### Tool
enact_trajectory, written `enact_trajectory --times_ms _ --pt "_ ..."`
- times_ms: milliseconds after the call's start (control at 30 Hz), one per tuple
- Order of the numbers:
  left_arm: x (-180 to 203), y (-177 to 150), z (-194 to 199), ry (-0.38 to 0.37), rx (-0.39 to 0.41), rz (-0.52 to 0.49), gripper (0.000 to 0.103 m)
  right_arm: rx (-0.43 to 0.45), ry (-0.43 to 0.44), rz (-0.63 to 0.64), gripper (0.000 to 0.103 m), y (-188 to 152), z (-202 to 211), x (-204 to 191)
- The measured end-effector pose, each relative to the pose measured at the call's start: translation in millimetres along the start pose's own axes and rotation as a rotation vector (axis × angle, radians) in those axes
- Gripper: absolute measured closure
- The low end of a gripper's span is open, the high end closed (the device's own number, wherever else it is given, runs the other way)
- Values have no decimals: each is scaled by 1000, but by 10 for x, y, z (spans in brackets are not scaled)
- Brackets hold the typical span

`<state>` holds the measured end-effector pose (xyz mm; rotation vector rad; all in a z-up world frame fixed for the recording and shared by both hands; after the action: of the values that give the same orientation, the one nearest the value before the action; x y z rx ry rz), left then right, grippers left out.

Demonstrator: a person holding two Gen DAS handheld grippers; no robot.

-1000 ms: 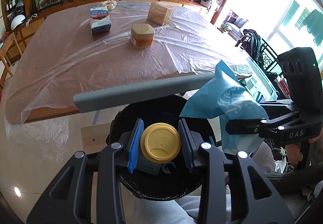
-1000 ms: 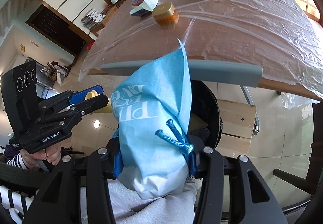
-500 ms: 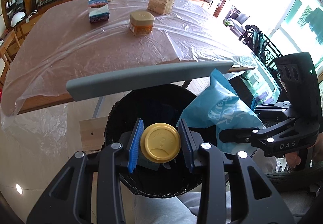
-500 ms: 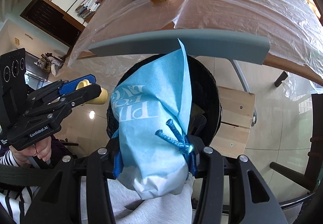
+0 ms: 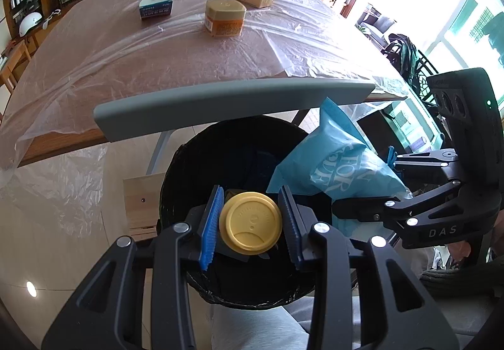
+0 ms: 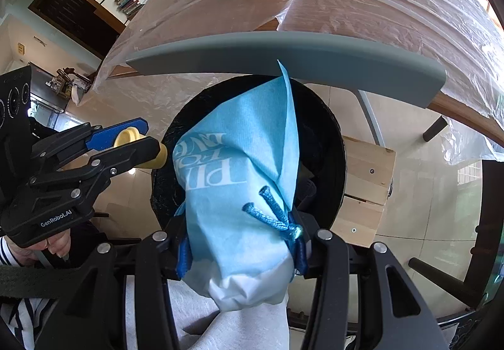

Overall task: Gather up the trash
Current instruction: 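Carry the yellow cup and blue cloth bag over the black bin with both tools, then open the left tool to drop the cup while the right tool drops the bag into the bin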

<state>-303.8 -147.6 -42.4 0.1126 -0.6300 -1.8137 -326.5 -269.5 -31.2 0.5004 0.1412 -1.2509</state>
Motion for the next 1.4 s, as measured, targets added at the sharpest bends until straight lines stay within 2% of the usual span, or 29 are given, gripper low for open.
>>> enact_trajectory --times_ms 733,1400 --pt "-26 -11 -165 23 -31 2 65 -44 -76 19 56 -14 -200 64" --pt "-13 30 -208 29 -40 3 65 -59 -89 25 56 -9 -273 97"
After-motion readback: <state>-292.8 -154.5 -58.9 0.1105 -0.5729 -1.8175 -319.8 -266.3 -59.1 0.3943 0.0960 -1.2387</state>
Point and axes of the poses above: each gripper's, at about its wrist camera, not at the fingertips, and z roughly against the way its jaws point, x to its right, y to its top, the point moved 4 cm from there along -z, roughly the way its jaws point, and after that the axes turned 3 degrees about z, right-handed, at the moved point
